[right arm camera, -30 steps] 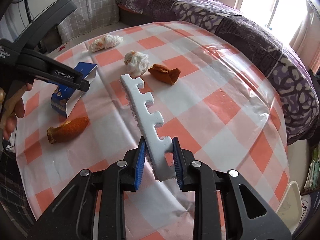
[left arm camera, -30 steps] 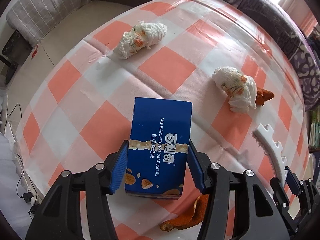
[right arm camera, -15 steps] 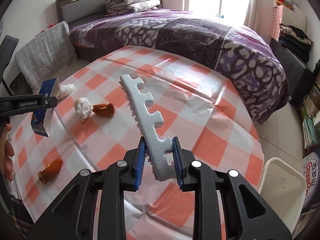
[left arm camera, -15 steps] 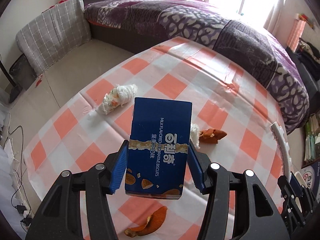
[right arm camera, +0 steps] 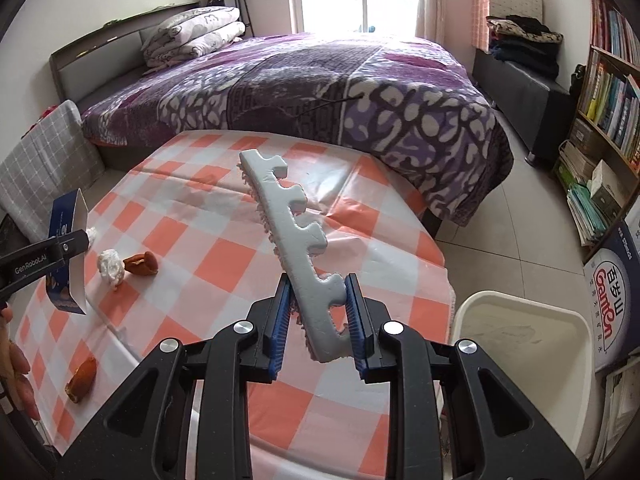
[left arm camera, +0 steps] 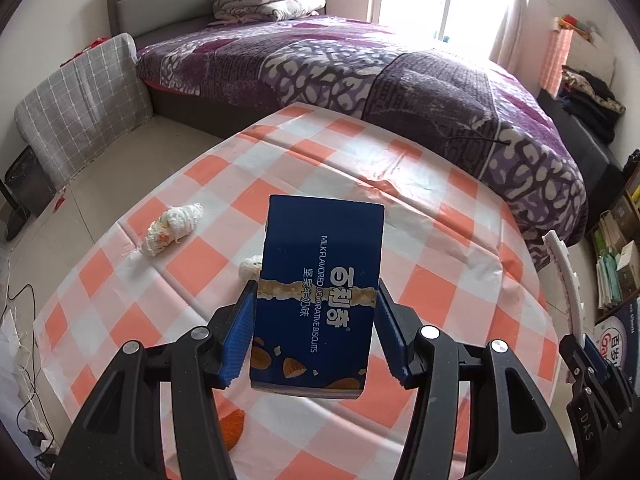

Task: Collect trash
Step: 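Carry the biscuit box and foam strip over the white bin and release both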

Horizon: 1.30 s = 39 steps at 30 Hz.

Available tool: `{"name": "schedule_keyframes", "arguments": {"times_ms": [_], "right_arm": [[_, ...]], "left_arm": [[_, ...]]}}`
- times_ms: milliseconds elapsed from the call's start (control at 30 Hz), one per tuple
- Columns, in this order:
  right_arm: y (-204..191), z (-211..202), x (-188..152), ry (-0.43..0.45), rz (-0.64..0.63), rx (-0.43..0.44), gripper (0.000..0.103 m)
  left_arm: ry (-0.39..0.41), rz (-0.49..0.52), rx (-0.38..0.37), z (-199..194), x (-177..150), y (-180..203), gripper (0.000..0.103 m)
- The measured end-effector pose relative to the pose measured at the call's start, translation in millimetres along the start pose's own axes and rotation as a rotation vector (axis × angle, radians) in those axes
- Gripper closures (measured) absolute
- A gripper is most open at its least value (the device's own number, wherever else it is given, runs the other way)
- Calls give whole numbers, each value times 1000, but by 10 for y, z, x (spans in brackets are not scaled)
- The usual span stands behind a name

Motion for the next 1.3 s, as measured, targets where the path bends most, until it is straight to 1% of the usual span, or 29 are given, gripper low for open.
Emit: {"name": "schedule_keyframes", "arguments": {"times_ms": [633, 967, 1133, 1300], "right_arm": [[847, -167, -37, -8, 153, -105, 77], [1387, -209, -128, -47, 256, -167, 77], [1696, -260, -205, -63, 313, -208, 77], [1981, -308, -286, -84, 377, -240, 75]], "left_arm": [[11, 135, -83, -84, -185, 848, 48], [8, 221, -150, -133, -363, 1343, 48], [-9, 252, -184, -121, -458, 1576, 48], [-39, 276, -237, -107, -561, 1823, 48]]}}
Point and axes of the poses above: each gripper's, at about its wrist camera, not at the fingertips, and z roughly the way its jaws point, y to its right, x to its top, the point moved 4 cm from there along z, roughly the way its jaws point, and after that the axes turned 4 degrees about -x, right-handed, at the moved point
